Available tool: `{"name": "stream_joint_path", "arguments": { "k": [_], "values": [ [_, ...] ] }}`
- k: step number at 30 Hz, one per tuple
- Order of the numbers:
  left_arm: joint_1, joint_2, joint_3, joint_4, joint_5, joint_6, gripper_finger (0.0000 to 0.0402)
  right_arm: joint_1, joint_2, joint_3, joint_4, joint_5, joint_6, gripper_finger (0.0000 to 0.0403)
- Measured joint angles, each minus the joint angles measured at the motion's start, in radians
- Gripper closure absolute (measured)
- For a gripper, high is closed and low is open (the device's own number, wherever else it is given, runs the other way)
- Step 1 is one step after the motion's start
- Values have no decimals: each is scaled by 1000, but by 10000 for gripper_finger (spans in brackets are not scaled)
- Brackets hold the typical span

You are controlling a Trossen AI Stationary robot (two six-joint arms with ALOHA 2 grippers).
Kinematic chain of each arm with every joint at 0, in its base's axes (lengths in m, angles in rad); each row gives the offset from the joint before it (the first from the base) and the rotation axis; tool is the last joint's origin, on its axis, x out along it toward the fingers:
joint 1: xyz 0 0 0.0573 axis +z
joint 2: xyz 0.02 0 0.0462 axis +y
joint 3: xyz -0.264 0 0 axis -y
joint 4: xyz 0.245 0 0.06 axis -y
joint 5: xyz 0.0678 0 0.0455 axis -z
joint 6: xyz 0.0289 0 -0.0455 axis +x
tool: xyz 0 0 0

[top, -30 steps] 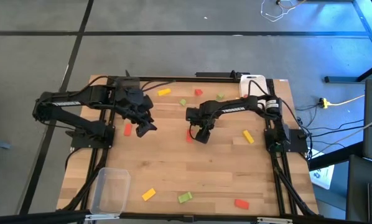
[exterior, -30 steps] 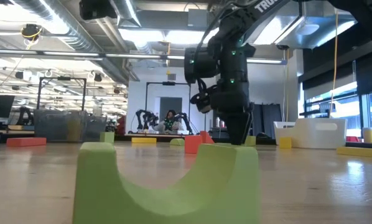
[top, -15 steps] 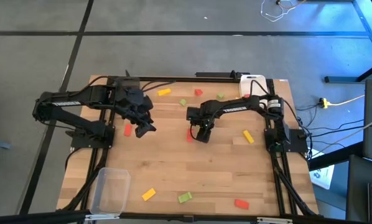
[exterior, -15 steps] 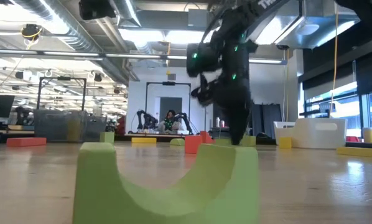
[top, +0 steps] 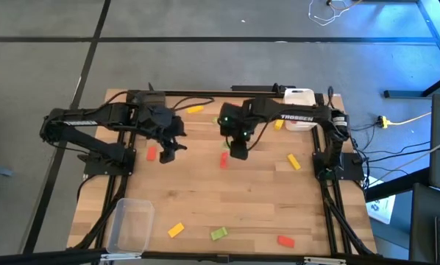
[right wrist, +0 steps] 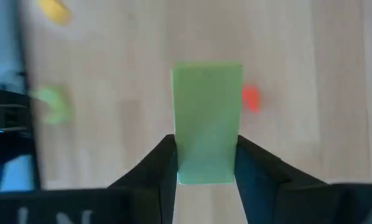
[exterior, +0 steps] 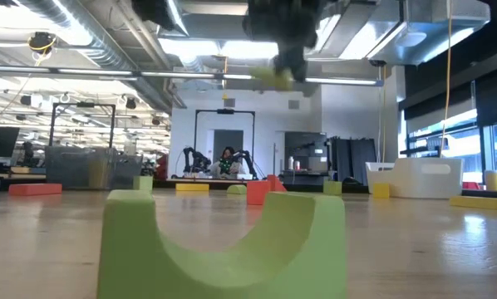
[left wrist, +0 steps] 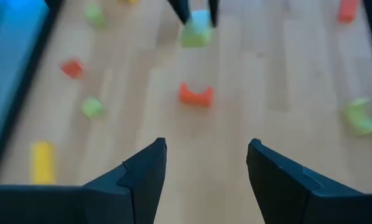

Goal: Sort & place blocks by color
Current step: Put the green block into the transparent bin

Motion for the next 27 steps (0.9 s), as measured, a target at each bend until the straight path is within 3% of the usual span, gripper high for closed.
{"name": "stream_joint_path", "arguments": {
  "k": [6, 12, 18, 27],
  "values": [
    [-34, -3, 1, 146, -60, 238, 191, 0, 1, 114, 20, -151, -6, 279],
    [-68, -3, 1, 271, -75, 478, 191, 0, 1, 134, 80, -301, -3, 279],
    [-93, 44, 0, 319, -26, 619, 192, 0, 1, 134, 132, -304, 2, 279],
    [-122, 127, 2, 374, -86, 759, 192, 0, 1, 134, 164, -304, 2, 279]
  ]
}}
